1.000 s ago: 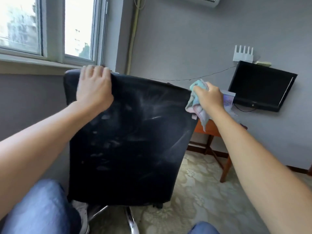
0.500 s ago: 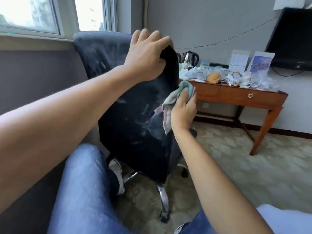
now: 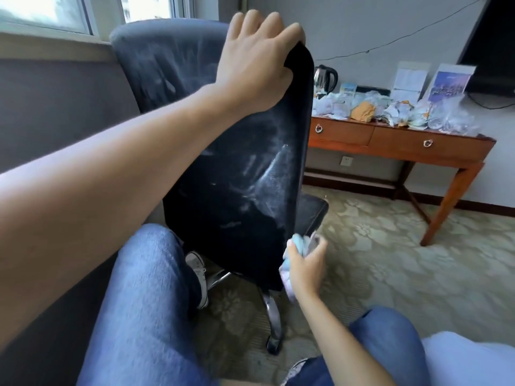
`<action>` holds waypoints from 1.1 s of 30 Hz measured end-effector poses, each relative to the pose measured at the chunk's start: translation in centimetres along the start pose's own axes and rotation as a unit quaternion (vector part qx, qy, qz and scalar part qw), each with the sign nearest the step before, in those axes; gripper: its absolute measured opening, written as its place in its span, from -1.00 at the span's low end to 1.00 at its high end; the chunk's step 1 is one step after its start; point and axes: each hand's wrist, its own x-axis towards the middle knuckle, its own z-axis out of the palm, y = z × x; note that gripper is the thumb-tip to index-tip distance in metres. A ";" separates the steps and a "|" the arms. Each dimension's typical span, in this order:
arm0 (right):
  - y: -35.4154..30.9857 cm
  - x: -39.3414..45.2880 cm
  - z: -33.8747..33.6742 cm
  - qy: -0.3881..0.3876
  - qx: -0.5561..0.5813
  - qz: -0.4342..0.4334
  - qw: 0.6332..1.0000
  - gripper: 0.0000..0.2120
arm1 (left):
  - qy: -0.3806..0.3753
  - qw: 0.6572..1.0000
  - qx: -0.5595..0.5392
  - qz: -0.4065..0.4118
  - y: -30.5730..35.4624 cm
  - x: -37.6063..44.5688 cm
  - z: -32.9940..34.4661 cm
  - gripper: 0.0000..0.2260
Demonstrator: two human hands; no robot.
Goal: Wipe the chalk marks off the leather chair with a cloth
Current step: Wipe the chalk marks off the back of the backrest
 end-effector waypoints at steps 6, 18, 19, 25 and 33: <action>-17.7 3.7 -5.9 0.098 -0.101 -0.557 0.818 -0.64 | 0.027 0.991 0.015 0.130 -0.2 0.6 1.8 -0.35; -3.5 7.7 0.2 0.081 -0.499 -0.601 0.620 -0.57 | -0.028 0.999 0.004 -0.020 -3.0 0.6 2.2 -0.11; -2.3 7.5 -0.1 0.031 -0.530 -0.615 0.583 -0.62 | -0.018 1.000 0.007 -0.016 -3.0 0.5 2.5 -0.12; -16.0 13.5 -5.0 0.115 -0.384 -0.787 0.469 -0.80 | 0.009 1.000 0.000 -0.003 -3.2 0.2 2.9 -0.15; -11.3 13.1 -3.4 0.064 -0.412 -0.683 0.600 -0.72 | 0.038 0.999 -0.004 0.016 -4.0 0.3 3.3 -0.20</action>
